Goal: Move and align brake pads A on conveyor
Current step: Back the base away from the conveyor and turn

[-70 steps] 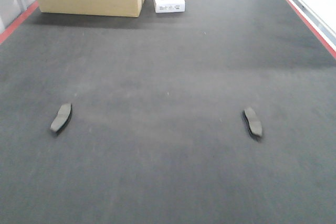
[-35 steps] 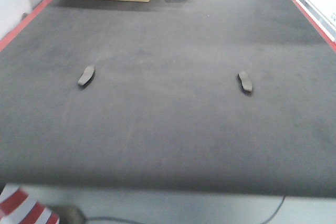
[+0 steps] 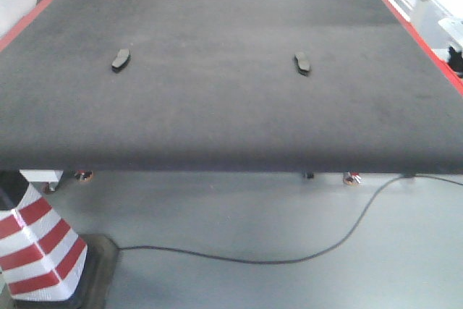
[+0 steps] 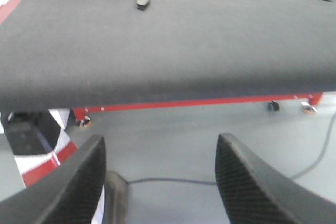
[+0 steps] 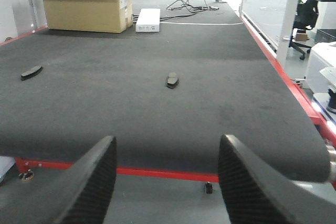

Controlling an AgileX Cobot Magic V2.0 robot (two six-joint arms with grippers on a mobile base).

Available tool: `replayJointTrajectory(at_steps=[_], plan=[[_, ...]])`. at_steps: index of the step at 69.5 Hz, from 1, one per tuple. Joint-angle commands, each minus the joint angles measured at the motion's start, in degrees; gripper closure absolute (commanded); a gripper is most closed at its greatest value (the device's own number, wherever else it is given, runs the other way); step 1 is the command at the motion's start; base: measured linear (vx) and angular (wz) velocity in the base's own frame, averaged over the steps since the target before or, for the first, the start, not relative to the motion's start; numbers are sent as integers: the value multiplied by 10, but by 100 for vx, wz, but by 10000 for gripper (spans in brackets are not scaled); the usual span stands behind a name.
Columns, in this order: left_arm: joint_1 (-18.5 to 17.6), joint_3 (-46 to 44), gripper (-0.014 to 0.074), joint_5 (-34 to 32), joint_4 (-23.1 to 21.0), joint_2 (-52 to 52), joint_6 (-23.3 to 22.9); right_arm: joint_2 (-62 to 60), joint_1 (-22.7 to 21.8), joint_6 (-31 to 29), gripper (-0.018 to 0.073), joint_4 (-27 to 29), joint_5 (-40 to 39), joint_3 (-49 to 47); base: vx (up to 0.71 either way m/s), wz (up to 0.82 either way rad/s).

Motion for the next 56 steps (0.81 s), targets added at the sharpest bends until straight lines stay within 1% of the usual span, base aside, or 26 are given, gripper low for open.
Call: replayJointTrajectory(at_steps=[1, 33, 44, 56], plan=[[-2, -16, 147, -44, -8, 5, -4, 8, 0, -1, 144, -9, -42, -15, -37, -11], [-2, -16, 147, -44, -8, 5, -4, 8, 0, -1, 144, -9, -42, -15, -31, -7], [-2, -16, 147, -44, -8, 5, -4, 8, 0, -1, 144, -9, -42, -15, -21, -43], [-2, -16, 147, -44, -8, 5, -4, 8, 0, -1, 144, -9, -39, -15, -18, -67]])
